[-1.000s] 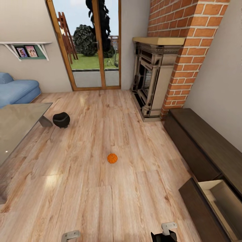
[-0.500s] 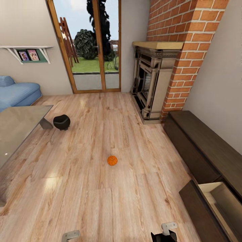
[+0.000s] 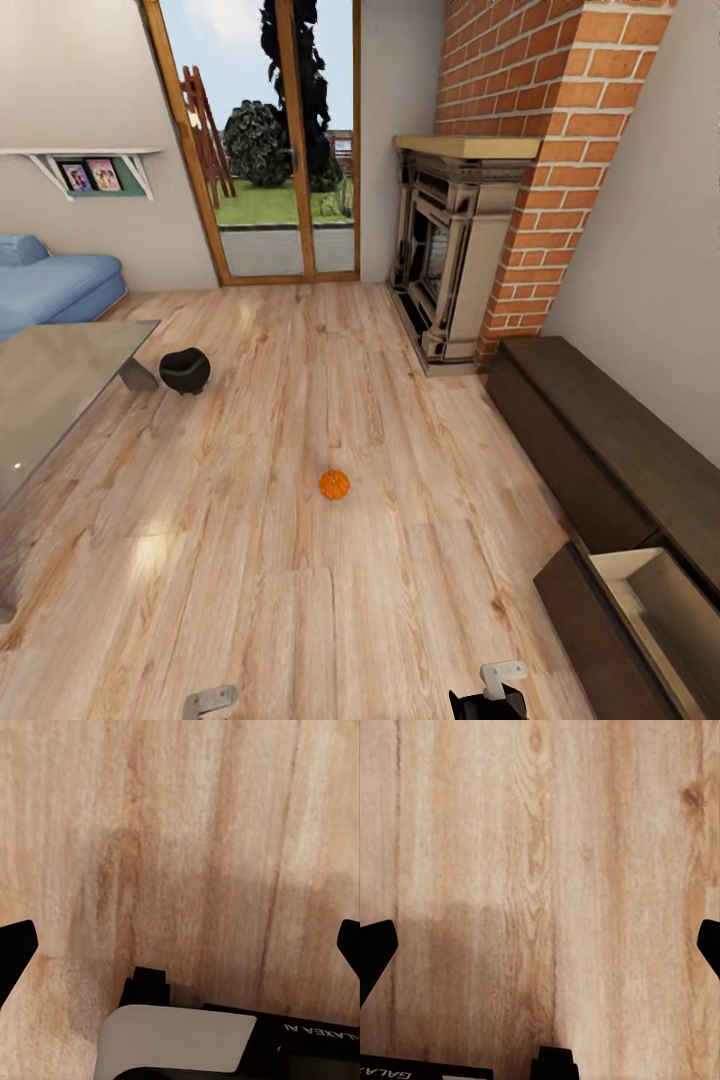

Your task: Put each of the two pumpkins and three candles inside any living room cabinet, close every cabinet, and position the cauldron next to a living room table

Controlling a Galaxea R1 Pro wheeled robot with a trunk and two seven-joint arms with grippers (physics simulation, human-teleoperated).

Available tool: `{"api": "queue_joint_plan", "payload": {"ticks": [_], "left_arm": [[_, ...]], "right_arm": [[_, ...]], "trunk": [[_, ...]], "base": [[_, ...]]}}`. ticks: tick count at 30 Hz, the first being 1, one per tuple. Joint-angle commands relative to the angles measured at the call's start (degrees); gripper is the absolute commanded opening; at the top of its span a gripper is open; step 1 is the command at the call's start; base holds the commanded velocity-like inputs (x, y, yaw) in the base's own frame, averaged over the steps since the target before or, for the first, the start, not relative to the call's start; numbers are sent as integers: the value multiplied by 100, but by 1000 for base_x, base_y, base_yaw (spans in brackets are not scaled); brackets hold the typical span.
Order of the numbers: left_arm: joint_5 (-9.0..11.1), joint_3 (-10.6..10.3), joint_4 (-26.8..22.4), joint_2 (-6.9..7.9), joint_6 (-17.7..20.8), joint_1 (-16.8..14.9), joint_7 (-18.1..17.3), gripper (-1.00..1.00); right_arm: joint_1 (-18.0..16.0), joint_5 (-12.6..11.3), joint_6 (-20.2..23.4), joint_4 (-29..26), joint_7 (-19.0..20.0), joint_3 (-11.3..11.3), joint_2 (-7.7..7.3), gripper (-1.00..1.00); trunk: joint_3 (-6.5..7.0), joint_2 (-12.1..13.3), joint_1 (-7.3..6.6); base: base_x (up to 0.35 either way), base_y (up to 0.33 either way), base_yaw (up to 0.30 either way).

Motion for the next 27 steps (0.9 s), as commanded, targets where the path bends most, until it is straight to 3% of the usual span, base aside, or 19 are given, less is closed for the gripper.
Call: {"api": "queue_joint_plan", "payload": {"ticks": [1,27], "left_arm": [[0,0,0,0,-1,0,0,100],[0,1,0,0,-109,0,0,100]], "right_arm": [[0,0,0,0,1,0,-2,100],[0,0,-5,-9,-1,0,-9,100]], "trunk": [[9,0,0],[246,0,0]], "base": [[0,0,0],[0,0,0]]}}
